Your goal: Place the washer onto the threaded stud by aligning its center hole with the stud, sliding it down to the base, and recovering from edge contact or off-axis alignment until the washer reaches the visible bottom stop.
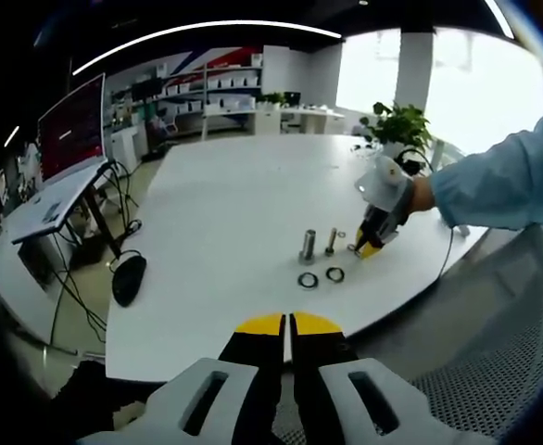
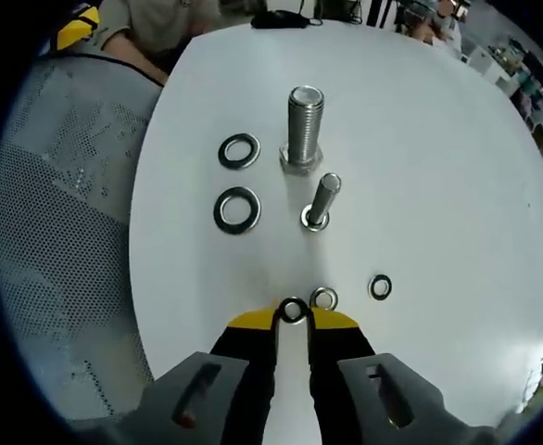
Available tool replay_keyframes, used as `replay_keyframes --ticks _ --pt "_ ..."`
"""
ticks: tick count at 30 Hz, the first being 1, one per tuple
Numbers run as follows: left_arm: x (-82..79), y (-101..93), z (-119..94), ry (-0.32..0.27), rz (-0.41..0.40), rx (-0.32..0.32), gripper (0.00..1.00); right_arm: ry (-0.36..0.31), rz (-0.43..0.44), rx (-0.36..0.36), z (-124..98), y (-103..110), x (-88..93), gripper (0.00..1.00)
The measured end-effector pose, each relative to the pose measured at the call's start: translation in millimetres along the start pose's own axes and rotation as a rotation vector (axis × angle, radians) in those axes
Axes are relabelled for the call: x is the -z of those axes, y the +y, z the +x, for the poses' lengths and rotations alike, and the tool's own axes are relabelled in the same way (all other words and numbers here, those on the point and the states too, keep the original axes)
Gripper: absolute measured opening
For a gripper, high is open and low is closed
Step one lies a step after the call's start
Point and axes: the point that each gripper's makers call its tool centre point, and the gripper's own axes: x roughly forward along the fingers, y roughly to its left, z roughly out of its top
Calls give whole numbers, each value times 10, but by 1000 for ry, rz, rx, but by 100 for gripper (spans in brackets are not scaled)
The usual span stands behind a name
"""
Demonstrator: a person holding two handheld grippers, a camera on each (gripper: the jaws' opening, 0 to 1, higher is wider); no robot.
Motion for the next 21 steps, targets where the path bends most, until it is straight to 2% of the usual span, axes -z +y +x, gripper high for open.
replay_keyframes --ticks 3,6,17,21 --pt "8 -1 -1 4 0 0 0 -15 -1 3 -7 -2 1 13" --pt "9 1 0 5 0 0 0 -11 62 -38 -13 18 10 13" --pt "-3 4 2 -2 -1 -1 0 -74 -5 -14 -209 41 -291 13" --pt "-4 5 3 -3 -2 -2 0 -66 -23 -7 -210 13 -303 13"
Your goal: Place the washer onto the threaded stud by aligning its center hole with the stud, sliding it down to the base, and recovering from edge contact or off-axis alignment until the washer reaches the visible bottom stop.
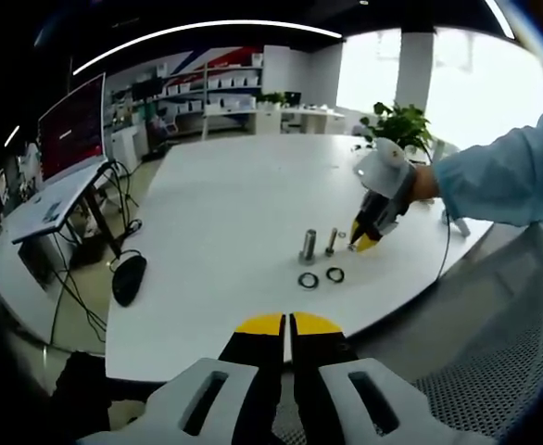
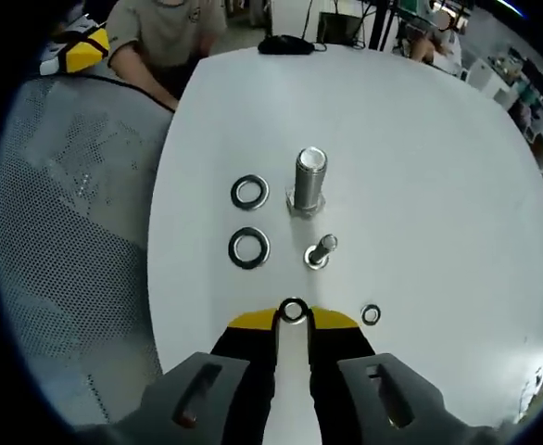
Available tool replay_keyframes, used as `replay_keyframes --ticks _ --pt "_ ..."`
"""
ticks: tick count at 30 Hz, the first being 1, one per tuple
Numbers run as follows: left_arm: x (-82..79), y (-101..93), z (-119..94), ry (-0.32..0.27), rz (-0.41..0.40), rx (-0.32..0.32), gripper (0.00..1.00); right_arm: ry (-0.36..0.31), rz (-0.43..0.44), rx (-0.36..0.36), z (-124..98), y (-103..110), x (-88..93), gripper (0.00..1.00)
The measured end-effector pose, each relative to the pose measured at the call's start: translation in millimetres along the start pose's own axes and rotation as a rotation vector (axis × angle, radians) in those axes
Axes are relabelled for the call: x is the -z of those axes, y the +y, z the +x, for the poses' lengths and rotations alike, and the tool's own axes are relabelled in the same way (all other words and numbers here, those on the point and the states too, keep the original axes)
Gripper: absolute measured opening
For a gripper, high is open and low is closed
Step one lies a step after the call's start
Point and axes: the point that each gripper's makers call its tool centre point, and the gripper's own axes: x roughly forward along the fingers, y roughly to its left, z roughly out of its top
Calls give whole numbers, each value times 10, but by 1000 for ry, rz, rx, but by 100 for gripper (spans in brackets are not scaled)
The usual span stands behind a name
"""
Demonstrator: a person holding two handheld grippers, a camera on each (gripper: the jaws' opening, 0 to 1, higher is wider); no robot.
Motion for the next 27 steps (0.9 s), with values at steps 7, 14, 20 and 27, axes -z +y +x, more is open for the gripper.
replay_keyframes --ticks 7,14,20,27 --pt "10 0 -1 6 -1 -1 0 -26 -16 13 -90 -73 -99 13" --pt "47 -9 3 29 3 2 0 -41 30 41 -192 -173 -150 13" --pt "44 -10 4 28 4 3 0 -90 33 62 -269 -183 -253 13" --pt "33 -13 2 20 4 3 0 -123 -2 82 -330 -131 -360 13"
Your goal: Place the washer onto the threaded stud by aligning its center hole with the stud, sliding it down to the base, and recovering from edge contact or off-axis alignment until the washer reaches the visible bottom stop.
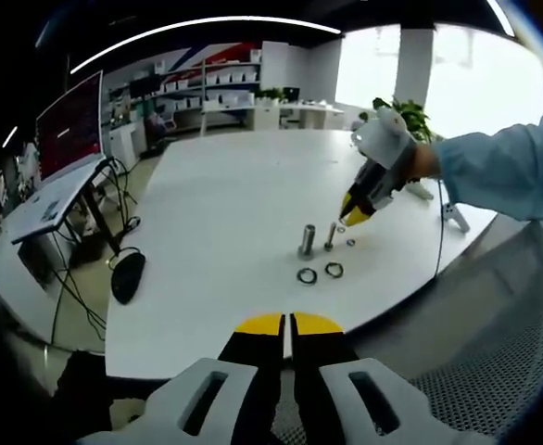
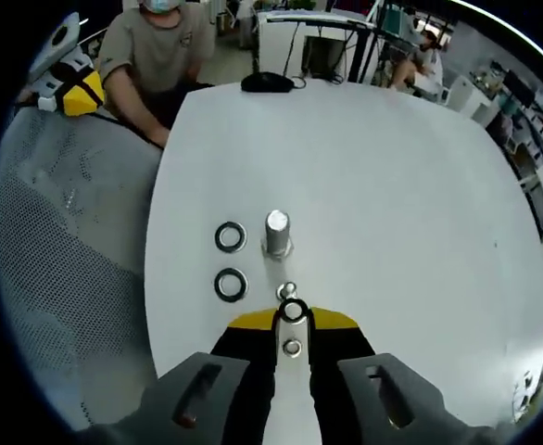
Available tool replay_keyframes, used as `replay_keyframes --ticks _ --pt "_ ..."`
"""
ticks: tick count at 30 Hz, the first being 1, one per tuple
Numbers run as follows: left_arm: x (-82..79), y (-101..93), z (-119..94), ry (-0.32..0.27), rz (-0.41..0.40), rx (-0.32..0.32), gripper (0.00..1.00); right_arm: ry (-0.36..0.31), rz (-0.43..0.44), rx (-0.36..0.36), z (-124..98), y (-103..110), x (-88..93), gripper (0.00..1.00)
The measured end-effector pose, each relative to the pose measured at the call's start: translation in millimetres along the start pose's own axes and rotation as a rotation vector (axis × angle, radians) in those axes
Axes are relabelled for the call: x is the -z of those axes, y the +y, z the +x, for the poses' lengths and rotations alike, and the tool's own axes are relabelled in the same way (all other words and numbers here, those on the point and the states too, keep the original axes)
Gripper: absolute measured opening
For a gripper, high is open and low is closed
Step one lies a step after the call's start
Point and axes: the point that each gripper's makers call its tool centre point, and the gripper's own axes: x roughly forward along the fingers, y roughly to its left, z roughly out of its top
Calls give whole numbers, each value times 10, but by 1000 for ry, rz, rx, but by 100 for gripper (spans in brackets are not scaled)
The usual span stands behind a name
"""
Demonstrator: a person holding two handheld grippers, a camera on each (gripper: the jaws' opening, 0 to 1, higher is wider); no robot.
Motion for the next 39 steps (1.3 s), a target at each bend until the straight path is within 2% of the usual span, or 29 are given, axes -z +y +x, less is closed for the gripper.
replay_keyframes --ticks 17,30,39 --pt "-10 -4 -7 -7 1 4 0 12 -37 9 54 -26 -125 13" --pt "-31 2 -9 -21 0 3 0 36 -67 -9 122 -30 -114 13" --pt "-16 9 -6 -10 -4 -2 0 45 -68 -24 161 -23 -103 13"
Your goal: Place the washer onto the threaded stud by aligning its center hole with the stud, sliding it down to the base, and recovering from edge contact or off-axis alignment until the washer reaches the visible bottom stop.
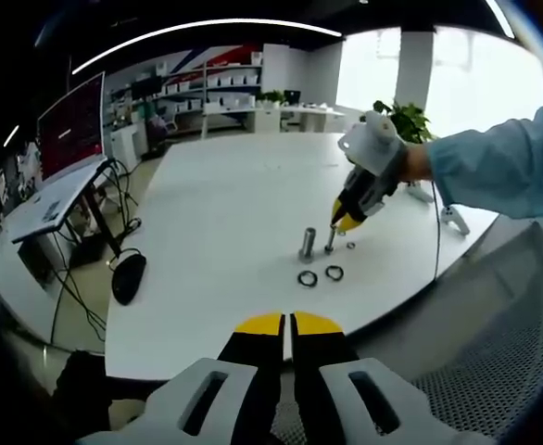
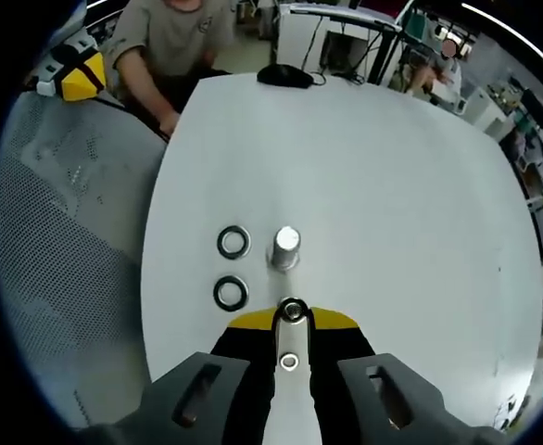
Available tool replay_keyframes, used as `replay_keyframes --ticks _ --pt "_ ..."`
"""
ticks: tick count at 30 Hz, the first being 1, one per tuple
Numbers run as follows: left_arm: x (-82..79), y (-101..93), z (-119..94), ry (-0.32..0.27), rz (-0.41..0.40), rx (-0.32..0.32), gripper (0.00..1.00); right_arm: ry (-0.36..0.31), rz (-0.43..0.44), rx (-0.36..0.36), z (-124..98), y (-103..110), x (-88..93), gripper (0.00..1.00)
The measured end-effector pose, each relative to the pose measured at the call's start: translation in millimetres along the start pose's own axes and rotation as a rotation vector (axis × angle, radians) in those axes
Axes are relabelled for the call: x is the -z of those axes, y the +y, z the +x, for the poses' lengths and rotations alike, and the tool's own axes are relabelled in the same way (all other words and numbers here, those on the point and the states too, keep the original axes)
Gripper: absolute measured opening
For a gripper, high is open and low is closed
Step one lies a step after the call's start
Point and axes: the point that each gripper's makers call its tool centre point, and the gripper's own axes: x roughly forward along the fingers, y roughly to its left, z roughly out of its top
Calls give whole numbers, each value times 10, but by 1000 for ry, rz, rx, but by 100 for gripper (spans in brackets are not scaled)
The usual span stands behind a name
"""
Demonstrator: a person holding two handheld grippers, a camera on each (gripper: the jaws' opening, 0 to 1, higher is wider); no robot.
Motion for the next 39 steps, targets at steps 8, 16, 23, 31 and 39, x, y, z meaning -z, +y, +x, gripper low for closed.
replay_keyframes --ticks 8,16,23,31,39 --pt "4 6 5 4 -2 -2 0 25 -7 -16 90 26 57 13" --pt "4 12 6 3 -5 -5 0 43 -11 -45 198 72 101 13" --pt "-7 7 2 -4 -6 -2 0 59 -11 -66 273 91 155 13" --pt "-48 8 2 -28 -11 0 0 67 -5 -82 360 75 239 13" --pt "-42 26 5 -25 -21 -9 0 61 -13 -90 389 70 276 14"
